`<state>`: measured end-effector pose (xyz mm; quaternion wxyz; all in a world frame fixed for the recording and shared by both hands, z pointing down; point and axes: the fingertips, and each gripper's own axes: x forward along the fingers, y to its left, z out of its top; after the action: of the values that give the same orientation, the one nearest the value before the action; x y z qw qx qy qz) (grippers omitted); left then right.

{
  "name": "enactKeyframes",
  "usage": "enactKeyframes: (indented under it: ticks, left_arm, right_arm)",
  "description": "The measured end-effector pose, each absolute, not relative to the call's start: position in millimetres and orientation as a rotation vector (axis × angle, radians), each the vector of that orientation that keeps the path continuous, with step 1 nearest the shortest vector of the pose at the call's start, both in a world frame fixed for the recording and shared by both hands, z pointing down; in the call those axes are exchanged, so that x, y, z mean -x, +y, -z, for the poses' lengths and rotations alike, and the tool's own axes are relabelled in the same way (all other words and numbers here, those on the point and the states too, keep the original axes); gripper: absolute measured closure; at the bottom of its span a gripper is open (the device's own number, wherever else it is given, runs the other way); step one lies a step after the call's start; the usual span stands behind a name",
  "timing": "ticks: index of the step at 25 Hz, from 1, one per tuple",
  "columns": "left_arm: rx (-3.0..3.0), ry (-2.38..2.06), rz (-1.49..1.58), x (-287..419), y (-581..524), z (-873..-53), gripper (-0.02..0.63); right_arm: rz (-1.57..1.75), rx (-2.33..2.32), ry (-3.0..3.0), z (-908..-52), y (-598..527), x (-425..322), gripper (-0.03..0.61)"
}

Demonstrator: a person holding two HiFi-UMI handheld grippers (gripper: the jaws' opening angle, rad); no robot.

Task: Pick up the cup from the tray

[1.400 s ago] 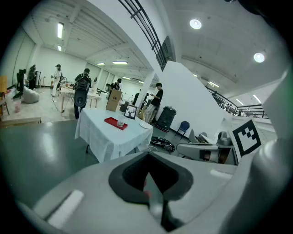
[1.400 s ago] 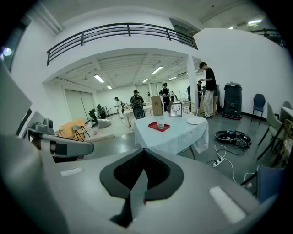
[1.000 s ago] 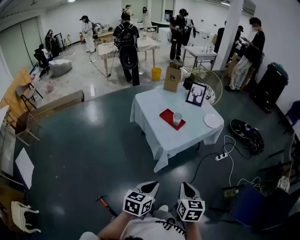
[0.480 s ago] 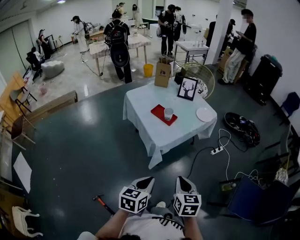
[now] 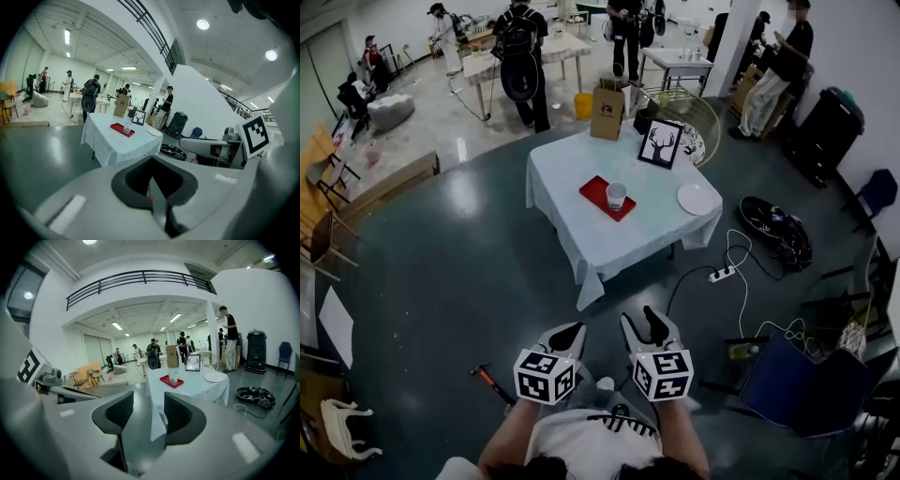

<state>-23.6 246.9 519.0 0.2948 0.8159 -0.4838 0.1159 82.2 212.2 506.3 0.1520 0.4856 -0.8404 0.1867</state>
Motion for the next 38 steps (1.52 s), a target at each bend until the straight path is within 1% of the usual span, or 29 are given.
enactKeyframes:
  ticks: [5, 10, 12, 15, 23, 32, 38]
  left_arm:
    - [-2.134, -1.291, -0.309, 21.2, 228.2, -528.4, 0.614]
    - [-2.127, -1.276, -0.32, 25.7, 184.9, -540.4, 0.614]
    - [-2.139, -1.268, -0.32, 28.0, 159.0, -540.1, 0.614]
    - [-2.149, -1.257, -0.32, 32.0, 115.1, -538.3, 0.614]
    - [-2.178, -1.19, -0.345, 42.8, 18.8, -531.2, 0.614]
    - [-2.213, -1.128, -0.398, 61.6, -48.8, -536.1, 0.614]
    - [-2.233, -1.079, -0.394, 71.7, -86.2, -535.9, 0.614]
  right_arm:
    - [-0.547, -1.394, -2.431, -505.6, 183.9, -90.1, 0.348]
    - [-0.569, -1.402, -2.427, -516.6, 146.2, -88.7, 0.298]
    - [-0.571, -1.425, -2.425, -516.4, 123.9, -88.1, 0.267]
    - [-0.584, -1.461, -2.416, -515.4, 86.7, -87.0, 0.245]
    - [-0.626, -1.523, -2.364, -515.1, 6.8, -76.0, 0.221]
    - [-0.586, -1.573, -2.299, -516.7, -56.5, -59.8, 0.187]
    - [-0.585, -1.604, -2.26, -522.4, -90.1, -47.6, 0.177]
